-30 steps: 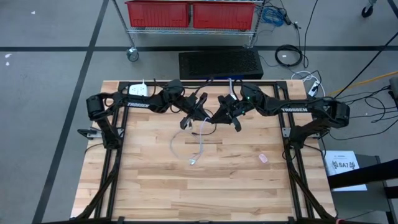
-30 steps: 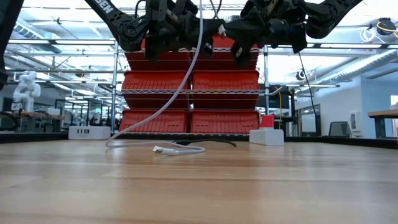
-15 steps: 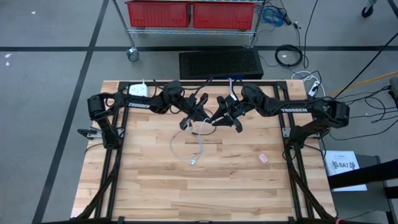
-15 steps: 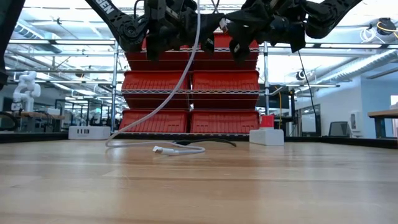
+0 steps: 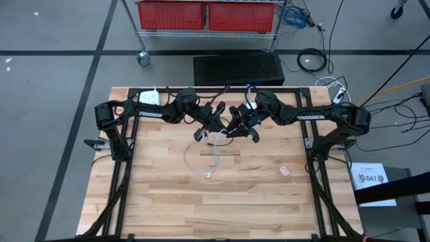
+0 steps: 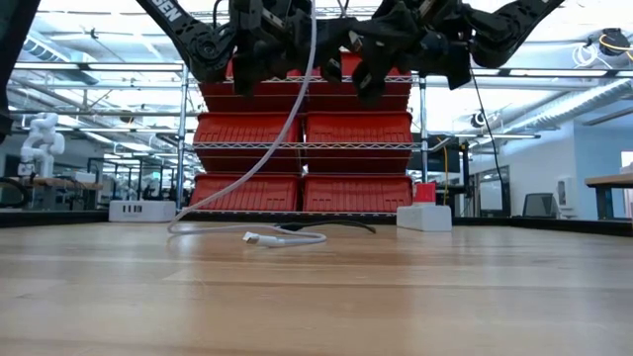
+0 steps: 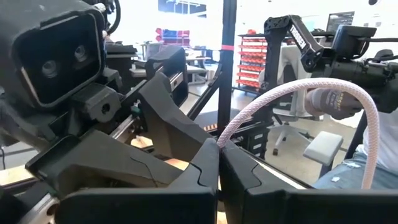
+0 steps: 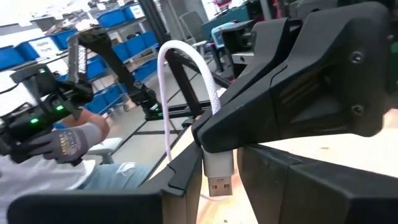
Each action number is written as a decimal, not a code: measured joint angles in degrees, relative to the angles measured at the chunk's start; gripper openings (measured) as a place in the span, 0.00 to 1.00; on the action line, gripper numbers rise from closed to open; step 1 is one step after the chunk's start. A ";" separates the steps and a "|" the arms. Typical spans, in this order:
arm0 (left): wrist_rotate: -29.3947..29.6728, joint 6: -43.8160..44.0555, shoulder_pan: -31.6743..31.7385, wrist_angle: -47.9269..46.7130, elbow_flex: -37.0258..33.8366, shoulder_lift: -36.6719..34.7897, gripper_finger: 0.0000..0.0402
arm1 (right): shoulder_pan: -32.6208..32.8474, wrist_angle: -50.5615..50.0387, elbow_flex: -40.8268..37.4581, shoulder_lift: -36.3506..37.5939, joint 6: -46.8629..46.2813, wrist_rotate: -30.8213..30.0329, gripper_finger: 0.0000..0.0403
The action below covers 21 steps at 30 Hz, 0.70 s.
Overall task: Insert USB
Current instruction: Insert the purple charger cable into the red charger adapter
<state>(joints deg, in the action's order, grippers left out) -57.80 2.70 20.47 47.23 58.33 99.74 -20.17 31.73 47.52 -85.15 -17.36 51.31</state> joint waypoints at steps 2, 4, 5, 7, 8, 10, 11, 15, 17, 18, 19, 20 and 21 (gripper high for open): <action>-0.33 0.02 -0.04 0.06 0.00 0.00 0.01 | -0.01 -0.34 0.56 -0.41 0.03 1.18 0.22; -0.70 0.07 0.00 -0.05 0.00 0.00 0.01 | -0.05 -0.35 0.64 -0.45 0.05 1.21 0.20; -0.72 0.49 0.02 -0.07 0.01 0.00 0.01 | -0.27 -0.35 0.64 -0.45 0.15 1.50 0.17; -1.42 1.42 0.06 -0.11 0.02 0.00 0.01 | -0.62 -0.35 0.64 -0.45 0.36 1.63 0.11; -1.62 1.46 0.10 -0.38 0.02 0.00 0.01 | -0.84 -0.35 0.64 -0.45 0.51 1.69 0.08; -1.64 1.46 0.24 -0.54 0.02 0.00 0.01 | -1.15 -0.36 0.64 -0.45 1.18 1.68 0.07; -1.62 1.46 0.24 -0.72 0.02 0.00 0.01 | -1.21 -0.37 0.64 -0.45 1.39 1.67 0.07; -1.59 1.51 0.25 -1.68 0.04 -0.02 0.02 | -1.22 -0.63 0.64 -0.45 1.94 1.41 0.07; -1.58 1.51 0.38 -1.88 0.04 -0.04 0.02 | -1.23 -0.61 0.64 -0.45 2.08 1.22 0.07; -1.60 1.59 0.57 -1.91 0.04 -0.07 0.02 | -1.25 -0.63 0.64 -0.45 2.37 1.00 0.07; -1.57 2.15 0.78 -1.90 0.04 -0.07 0.02 | -1.26 -0.82 0.64 -0.40 2.75 0.63 0.07; -1.30 3.09 1.05 -1.88 0.04 -0.07 0.02 | -1.26 -1.57 0.64 -0.06 3.29 -0.03 0.07; -0.80 4.01 1.38 -1.71 0.04 -0.07 0.03 | -1.26 -2.69 0.64 0.37 4.13 -0.87 0.07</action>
<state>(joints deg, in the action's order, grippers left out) -58.60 6.71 21.85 45.51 58.37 99.68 -21.43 29.03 48.16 -84.78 -13.23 50.43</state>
